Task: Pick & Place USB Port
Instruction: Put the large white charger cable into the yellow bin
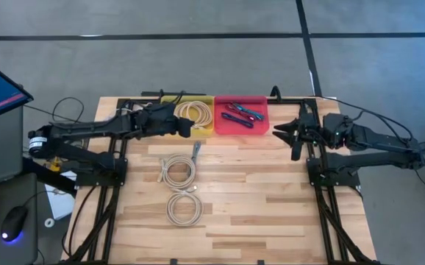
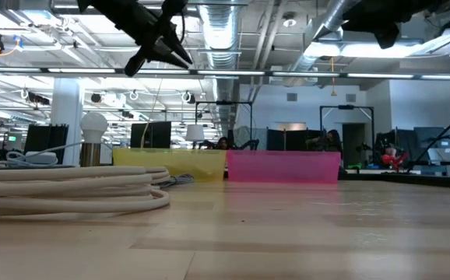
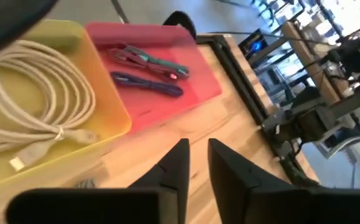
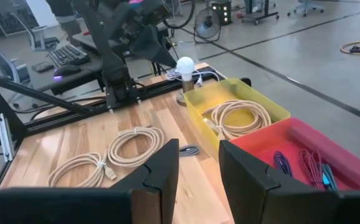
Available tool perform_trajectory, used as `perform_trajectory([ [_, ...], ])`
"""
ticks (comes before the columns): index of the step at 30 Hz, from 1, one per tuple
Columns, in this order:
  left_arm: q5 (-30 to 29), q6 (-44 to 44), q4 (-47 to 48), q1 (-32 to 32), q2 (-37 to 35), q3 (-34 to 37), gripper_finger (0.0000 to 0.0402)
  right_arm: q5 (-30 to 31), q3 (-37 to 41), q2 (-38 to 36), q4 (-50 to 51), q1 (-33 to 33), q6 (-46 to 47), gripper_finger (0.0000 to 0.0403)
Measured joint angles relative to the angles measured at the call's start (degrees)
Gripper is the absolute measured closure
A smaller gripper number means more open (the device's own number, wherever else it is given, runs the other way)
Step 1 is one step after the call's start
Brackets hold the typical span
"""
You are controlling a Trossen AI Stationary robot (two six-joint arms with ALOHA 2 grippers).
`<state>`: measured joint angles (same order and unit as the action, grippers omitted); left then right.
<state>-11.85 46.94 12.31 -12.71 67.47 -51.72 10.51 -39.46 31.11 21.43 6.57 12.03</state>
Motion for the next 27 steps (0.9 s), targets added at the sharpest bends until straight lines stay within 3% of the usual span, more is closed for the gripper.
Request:
perform_trajectory([
  [5, 0.44, -1.94, 7.24, 0.50, 1.29, -5.08, 0.0390, 0.01, 0.00, -0.02, 0.26, 0.00, 0.00, 0.0296],
  [11, 5.42, -1.70, 19.66, 1.15, 3.95, -7.38, 0.0396, 0.02, 0.00, 0.00, 1.13, -0.02, 0.02, 0.0296],
  [14, 9.79, -9.63, 19.37, 3.59, 5.56, -7.37, 0.0396, 0.00, 0.00, -0.01, 1.78, -0.02, 0.02, 0.0296],
  [19, 8.83, -28.82, 19.49, 10.06, 6.27, -7.37, 0.0396, 0.02, 0.00, 0.00, 2.59, -0.02, 0.04, 0.0296],
  [27, 8.48, -36.03, 23.42, 14.34, 6.11, -7.37, 0.0390, 0.02, 0.00, 0.00, 3.82, -0.02, 1.55, 0.0296],
])
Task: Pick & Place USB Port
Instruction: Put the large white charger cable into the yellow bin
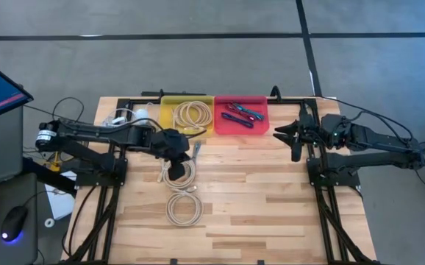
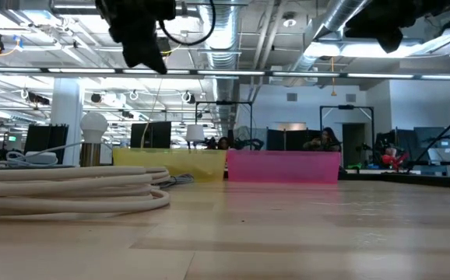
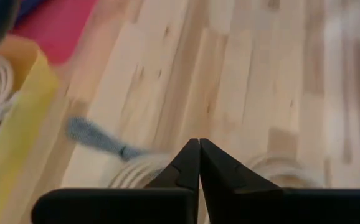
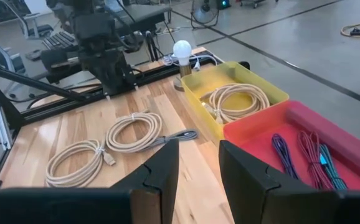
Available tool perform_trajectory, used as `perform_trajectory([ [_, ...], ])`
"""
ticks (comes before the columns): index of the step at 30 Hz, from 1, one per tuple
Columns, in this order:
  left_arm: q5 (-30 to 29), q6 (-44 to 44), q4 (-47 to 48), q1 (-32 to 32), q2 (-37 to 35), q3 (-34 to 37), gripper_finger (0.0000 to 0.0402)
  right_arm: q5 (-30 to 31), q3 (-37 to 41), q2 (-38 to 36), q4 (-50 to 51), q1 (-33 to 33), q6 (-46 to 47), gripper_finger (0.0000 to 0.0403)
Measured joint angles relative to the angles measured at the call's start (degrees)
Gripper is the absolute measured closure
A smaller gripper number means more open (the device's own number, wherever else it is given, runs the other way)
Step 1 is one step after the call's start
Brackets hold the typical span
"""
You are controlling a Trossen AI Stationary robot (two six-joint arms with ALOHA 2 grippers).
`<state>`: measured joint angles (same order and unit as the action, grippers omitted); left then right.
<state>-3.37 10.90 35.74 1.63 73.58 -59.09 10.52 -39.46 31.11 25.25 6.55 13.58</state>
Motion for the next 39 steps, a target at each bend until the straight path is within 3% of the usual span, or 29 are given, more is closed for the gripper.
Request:
perform_trajectory([
  [7, -5.91, -0.62, 5.34, -0.08, 0.37, 1.30, 0.0355, 0.00, 0.02, 0.00, 0.05, 0.00, 0.02, 0.0296],
  [17, -6.90, -0.11, 5.36, -0.08, 0.46, 7.50, 0.0259, 0.00, 0.02, 0.00, 0.07, 0.00, 0.02, 0.0296],
  [28, -11.65, 1.34, 3.91, -0.50, 0.46, 12.88, 0.0185, 0.00, 0.02, 0.00, 0.05, -0.04, 0.20, 0.0296],
  [39, -11.42, 2.40, -4.75, -0.50, 0.46, 19.75, 0.0166, 0.00, 0.04, 0.00, 0.00, -0.02, 0.21, 0.0296],
])
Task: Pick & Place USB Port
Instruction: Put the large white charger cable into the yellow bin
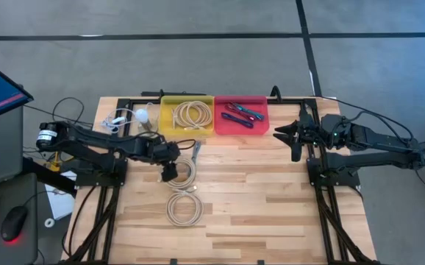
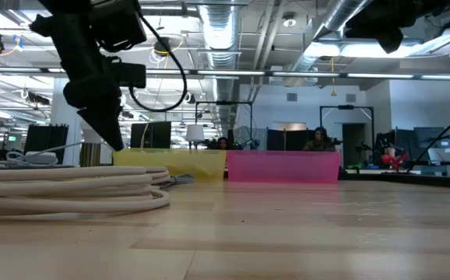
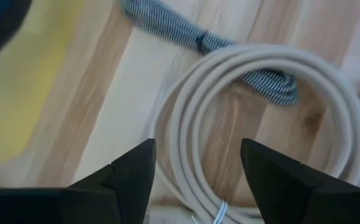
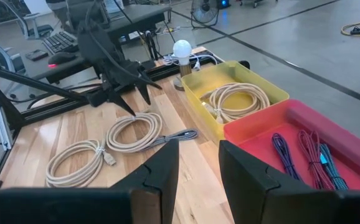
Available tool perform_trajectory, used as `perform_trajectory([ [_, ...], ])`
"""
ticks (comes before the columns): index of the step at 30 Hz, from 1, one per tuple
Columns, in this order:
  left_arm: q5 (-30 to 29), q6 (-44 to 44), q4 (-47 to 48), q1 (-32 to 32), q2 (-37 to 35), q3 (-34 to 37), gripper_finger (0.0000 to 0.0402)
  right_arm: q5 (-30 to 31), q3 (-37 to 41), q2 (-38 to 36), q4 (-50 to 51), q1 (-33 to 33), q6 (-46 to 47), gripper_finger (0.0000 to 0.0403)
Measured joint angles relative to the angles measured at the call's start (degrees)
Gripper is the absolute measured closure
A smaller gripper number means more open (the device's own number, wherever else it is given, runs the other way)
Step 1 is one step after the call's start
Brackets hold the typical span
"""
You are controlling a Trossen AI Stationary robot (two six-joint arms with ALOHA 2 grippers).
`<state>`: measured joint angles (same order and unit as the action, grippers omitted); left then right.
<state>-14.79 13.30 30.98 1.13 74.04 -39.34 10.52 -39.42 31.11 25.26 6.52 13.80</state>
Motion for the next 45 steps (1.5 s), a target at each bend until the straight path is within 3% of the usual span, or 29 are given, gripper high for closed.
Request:
perform_trajectory([
  [13, -0.20, 5.96, -2.21, -0.01, 0.00, 6.16, 0.0192, 0.00, 0.00, 0.00, -0.02, 0.02, 1.27, 0.0296],
  [27, -0.20, 13.46, -11.02, 0.00, 0.00, 13.73, 0.0222, 0.00, 0.00, -0.02, -0.59, 0.02, 1.29, 0.0296],
  [34, -0.35, 16.05, -13.95, 0.00, -0.13, 15.00, 0.0266, 0.00, 0.00, -0.01, -0.57, 0.02, 1.29, 0.0296],
  [41, -0.09, 17.73, -16.16, -0.02, 0.02, 15.13, 0.0358, 0.00, 0.00, -0.01, -0.55, 0.02, 1.29, 0.0296],
  [45, 0.74, 20.05, -16.62, -0.04, 0.02, 15.13, 0.0361, 0.00, 0.00, -0.01, -0.46, -0.02, 1.29, 0.0296],
])
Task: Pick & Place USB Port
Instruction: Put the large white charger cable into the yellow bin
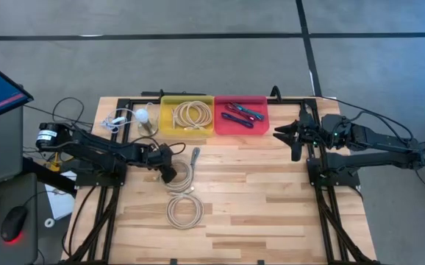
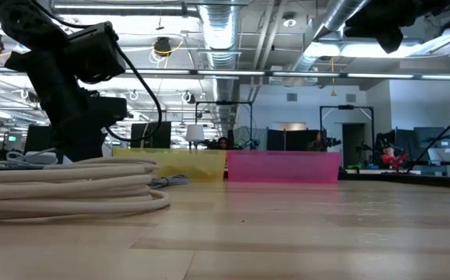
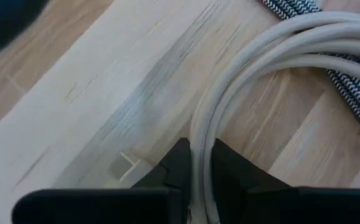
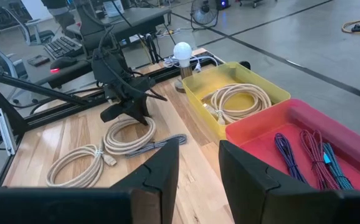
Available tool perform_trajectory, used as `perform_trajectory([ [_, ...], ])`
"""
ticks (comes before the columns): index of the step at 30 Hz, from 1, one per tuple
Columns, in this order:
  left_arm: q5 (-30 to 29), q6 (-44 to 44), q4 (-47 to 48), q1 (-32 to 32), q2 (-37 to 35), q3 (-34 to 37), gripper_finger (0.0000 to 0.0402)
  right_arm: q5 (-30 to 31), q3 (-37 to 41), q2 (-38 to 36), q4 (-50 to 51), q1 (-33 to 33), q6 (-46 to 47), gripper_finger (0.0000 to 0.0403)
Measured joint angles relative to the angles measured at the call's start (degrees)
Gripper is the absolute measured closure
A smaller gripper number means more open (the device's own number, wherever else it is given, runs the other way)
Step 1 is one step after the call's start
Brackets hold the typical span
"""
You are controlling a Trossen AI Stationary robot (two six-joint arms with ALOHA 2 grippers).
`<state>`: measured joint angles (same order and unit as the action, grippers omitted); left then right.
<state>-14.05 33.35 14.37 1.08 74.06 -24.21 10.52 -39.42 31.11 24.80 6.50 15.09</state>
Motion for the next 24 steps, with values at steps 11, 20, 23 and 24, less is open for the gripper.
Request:
perform_trajectory([
  [11, 0.27, 0.05, -0.33, 0.04, -0.11, -6.50, 0.0361, 0.00, 0.00, 0.01, 0.04, 0.00, -0.07, 0.0296],
  [20, -3.58, -6.68, -0.30, 0.04, -0.15, -16.78, 0.0361, 0.00, 0.00, 0.01, 0.04, 0.02, -0.17, 0.0296],
  [23, -6.68, -9.14, -0.28, 0.04, -0.15, -20.35, 0.0361, 0.00, 0.00, 0.01, 0.04, 0.04, -0.15, 0.0296],
  [24, -7.73, -9.98, -0.26, 0.02, -0.15, -21.46, 0.0361, 0.00, 0.00, -0.01, 0.04, 0.04, -0.15, 0.0296],
])
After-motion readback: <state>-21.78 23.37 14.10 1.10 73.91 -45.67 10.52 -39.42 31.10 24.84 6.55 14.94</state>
